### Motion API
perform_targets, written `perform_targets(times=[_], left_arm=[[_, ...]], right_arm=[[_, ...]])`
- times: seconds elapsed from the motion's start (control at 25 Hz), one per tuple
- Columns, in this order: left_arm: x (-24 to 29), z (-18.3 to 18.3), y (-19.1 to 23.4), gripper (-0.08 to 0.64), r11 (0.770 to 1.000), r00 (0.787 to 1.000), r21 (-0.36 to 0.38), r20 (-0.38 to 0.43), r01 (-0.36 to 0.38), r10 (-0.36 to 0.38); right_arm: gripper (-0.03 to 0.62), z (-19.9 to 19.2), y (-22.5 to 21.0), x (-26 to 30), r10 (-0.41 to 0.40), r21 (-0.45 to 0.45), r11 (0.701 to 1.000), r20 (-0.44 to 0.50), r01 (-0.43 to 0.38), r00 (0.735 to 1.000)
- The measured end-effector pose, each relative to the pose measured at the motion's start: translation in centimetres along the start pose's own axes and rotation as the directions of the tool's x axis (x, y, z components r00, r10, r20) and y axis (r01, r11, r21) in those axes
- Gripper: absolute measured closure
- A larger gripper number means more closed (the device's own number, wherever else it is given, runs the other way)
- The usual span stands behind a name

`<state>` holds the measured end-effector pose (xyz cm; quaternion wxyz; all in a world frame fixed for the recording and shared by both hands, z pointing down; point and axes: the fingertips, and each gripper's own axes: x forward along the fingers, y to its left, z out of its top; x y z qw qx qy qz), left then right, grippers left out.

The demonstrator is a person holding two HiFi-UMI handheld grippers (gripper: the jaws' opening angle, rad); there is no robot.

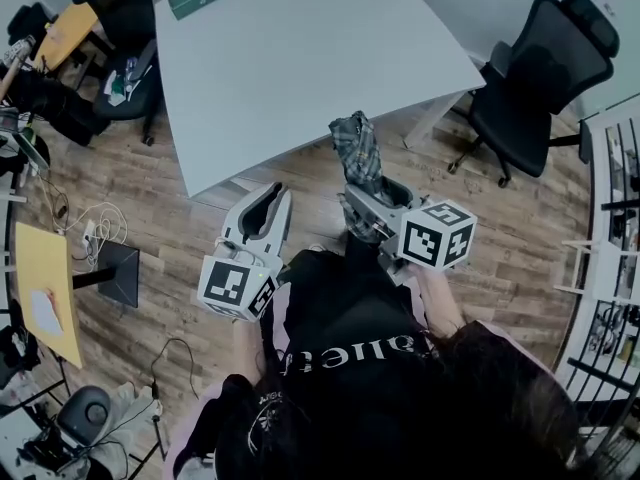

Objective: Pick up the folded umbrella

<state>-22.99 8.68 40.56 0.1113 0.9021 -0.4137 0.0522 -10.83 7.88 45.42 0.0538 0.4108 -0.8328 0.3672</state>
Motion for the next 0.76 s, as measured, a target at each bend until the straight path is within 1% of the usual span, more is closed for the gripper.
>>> perform_targets(times=[0.48,0.76], left_arm=[[-0.7,0.1,-0.5,0.500,1.000,1.000,0.020,0.013,0.019,-0.019],[-1.0,0.2,0.0,0.500,1.000,1.000,0.017,0.018,0.023,-0.023]], right_arm=[[0.360,-0.5,-0.2,-0.5,-0.033,-0.015,0.999,0.003,0.033,0.999],[0.360,1.1,-1.7,-0.4,-0.080,-0.031,0.996,0.020,0.080,0.997]])
